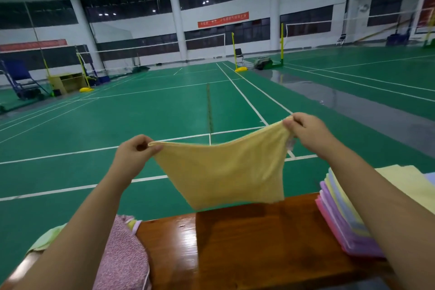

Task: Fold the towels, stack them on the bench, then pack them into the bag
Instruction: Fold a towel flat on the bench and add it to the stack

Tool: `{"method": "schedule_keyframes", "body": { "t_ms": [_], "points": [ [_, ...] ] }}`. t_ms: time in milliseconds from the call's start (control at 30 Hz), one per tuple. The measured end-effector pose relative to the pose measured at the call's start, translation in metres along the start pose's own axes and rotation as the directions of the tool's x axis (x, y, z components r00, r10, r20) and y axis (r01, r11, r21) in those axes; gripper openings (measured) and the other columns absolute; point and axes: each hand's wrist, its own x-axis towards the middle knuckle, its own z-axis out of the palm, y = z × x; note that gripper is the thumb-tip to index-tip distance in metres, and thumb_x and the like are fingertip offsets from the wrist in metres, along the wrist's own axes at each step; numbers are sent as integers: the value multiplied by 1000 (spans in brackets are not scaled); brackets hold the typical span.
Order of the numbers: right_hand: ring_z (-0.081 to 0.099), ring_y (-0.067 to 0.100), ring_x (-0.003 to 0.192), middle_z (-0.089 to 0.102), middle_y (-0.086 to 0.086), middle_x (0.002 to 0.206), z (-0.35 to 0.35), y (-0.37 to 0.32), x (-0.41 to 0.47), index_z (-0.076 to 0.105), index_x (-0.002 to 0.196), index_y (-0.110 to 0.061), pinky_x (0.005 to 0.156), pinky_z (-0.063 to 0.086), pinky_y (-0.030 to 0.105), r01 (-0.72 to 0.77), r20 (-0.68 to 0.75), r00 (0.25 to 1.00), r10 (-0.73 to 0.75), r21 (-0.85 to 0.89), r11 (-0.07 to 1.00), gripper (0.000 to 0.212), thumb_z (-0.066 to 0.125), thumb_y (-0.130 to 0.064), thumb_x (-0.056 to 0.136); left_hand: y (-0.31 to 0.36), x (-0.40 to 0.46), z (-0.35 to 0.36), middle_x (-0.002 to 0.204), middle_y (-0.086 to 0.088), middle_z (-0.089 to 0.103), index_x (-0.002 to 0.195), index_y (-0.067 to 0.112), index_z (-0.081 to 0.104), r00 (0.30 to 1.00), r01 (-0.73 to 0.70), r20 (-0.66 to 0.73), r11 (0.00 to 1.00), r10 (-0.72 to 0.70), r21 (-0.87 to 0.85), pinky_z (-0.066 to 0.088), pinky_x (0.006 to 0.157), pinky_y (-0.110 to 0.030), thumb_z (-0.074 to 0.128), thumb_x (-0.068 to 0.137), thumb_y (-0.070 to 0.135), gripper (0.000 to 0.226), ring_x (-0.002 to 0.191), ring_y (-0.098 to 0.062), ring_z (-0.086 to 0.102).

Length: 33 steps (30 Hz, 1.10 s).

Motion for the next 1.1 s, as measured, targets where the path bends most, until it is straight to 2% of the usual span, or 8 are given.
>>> {"method": "schedule_keyframes", "body": {
  "t_ms": [100,167,367,500,633,800,900,1100],
  "points": [
    [47,17,65,54,6,71,-10,-9,-3,57,80,-8,60,38,30,51,-114,993,-33,159,986,28,46,-26,99,9,0,-9,65,4,57,66,20,64,997,-3,-66,853,-37,-523,47,62,-19,58,90,3,30,64,-9,52],
    [42,12,60,49,-1,66,-14,-18,-2,51,73,-17,55,33,27,85,-121,990,-66,166,982,30,44,-28,100,11,3,-13,62,9,58,61,22,66,998,28,-15,719,-54,-695,48,60,-15,52,92,1,40,60,-3,54],
    [47,13,65,52,0,71,-11,-13,-1,56,78,-15,61,38,28,44,-96,995,-24,215,976,32,43,-33,100,10,1,-9,56,11,54,71,18,53,997,63,3,782,-78,-620,44,49,-15,53,94,6,25,51,-1,48],
    [53,17,71,59,6,75,-14,-7,-4,63,84,-8,72,47,35,55,-82,996,-30,311,949,29,49,-30,97,8,-1,-12,55,11,53,59,23,63,994,87,3,761,-111,-643,41,44,-16,55,94,11,37,48,-2,46],
    [57,13,69,62,3,75,-16,-9,-8,67,86,-15,71,52,28,51,-57,998,-28,468,882,19,54,-25,95,5,-4,-12,55,9,53,67,20,59,987,128,16,721,-160,-681,42,44,-15,53,95,15,29,46,-3,46],
    [56,16,62,61,6,74,12,1,-5,65,91,-7,54,52,25,-289,135,955,264,622,728,22,55,-26,95,-9,-11,8,58,3,53,73,16,49,933,310,64,703,-353,-640,44,44,-18,56,95,21,24,48,-7,49],
    [49,19,58,56,9,70,42,10,-13,64,90,0,55,44,28,-438,187,890,417,606,664,28,58,-28,94,-10,-30,33,65,-3,47,72,14,48,895,371,54,672,-442,-641,41,49,-24,57,96,21,26,54,-13,45],
    [64,17,65,67,4,70,103,-15,-84,67,82,-10,55,53,29,-427,250,904,347,554,715,25,57,-28,94,16,-112,99,63,-4,50,80,9,54,846,486,146,629,-513,-607,41,55,-30,61,93,24,21,59,-17,49]
  ]
}}
